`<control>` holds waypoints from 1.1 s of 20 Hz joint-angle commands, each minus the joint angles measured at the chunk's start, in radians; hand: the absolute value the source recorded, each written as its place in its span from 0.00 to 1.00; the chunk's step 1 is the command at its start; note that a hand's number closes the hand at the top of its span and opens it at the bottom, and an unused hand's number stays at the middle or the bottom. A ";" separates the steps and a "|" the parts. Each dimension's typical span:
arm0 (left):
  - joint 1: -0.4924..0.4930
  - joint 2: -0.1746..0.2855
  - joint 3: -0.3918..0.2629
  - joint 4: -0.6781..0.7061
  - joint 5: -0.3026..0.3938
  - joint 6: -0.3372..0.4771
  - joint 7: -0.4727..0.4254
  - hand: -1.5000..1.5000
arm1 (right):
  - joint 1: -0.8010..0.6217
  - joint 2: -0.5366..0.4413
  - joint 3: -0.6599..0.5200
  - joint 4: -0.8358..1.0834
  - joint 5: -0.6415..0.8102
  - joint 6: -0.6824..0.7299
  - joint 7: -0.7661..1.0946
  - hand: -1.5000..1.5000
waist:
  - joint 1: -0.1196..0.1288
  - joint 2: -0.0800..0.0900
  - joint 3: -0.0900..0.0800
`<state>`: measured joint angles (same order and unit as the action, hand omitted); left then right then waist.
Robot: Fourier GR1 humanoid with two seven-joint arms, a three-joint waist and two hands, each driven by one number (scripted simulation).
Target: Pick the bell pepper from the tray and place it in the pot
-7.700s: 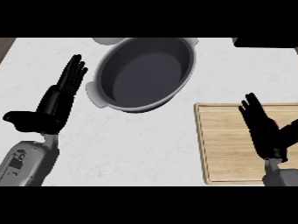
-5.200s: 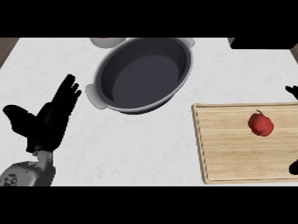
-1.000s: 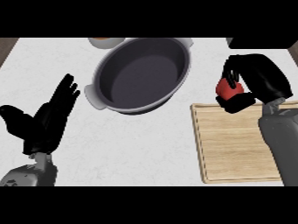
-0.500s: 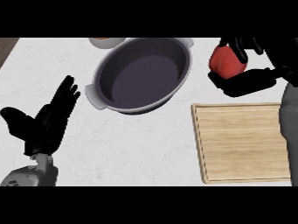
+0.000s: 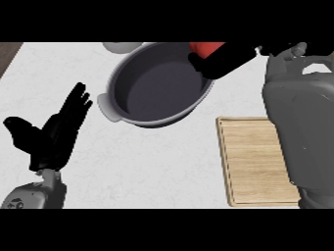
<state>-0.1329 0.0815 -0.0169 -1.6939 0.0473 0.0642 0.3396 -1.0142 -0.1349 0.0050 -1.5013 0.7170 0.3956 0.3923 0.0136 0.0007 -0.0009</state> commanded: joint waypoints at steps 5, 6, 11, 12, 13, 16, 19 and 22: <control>0.022 -0.034 -0.029 0.003 -0.026 0.014 -0.025 0.50 | -0.127 0.081 0.030 0.323 0.092 -0.143 -0.026 1.00 | 0.005 0.003 0.000; -0.004 0.017 0.023 -0.015 0.024 -0.028 0.008 0.50 | -0.156 0.077 0.020 0.382 0.091 -0.147 -0.046 1.00 | 0.007 0.004 0.000; 0.054 -0.006 -0.001 -0.033 0.007 -0.019 -0.021 0.50 | -0.166 0.073 0.044 0.569 0.126 -0.251 -0.208 1.00 | 0.015 0.006 0.000; -0.006 0.002 0.018 0.013 0.015 -0.020 -0.007 0.50 | -0.200 0.081 0.055 0.607 0.132 -0.220 -0.196 1.00 | 0.011 0.006 0.000; -0.017 0.016 0.028 0.000 0.023 -0.031 -0.002 0.50 | -0.194 0.117 0.033 0.627 0.092 -0.200 -0.182 1.00 | 0.010 0.006 0.000; 0.005 -0.030 -0.005 0.048 -0.007 -0.004 -0.047 0.50 | -0.175 0.134 -0.029 0.701 0.005 -0.239 -0.091 0.00 | 0.014 0.008 0.000; 0.014 -0.003 0.009 0.019 0.014 -0.036 -0.047 0.50 | -0.177 0.134 -0.035 0.804 -0.046 -0.259 -0.130 0.00 | 0.021 0.009 0.000; -0.022 -0.022 -0.018 0.032 0.000 -0.025 -0.016 0.50 | -0.200 0.135 -0.049 0.862 -0.189 -0.307 -0.140 0.00 | 0.035 0.011 0.001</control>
<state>-0.1601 0.0703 -0.0149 -1.6625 0.0521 0.0448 0.3261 -1.1983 -0.0055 -0.0188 -0.7315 0.6370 0.1273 0.2721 0.0362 0.0096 -0.0005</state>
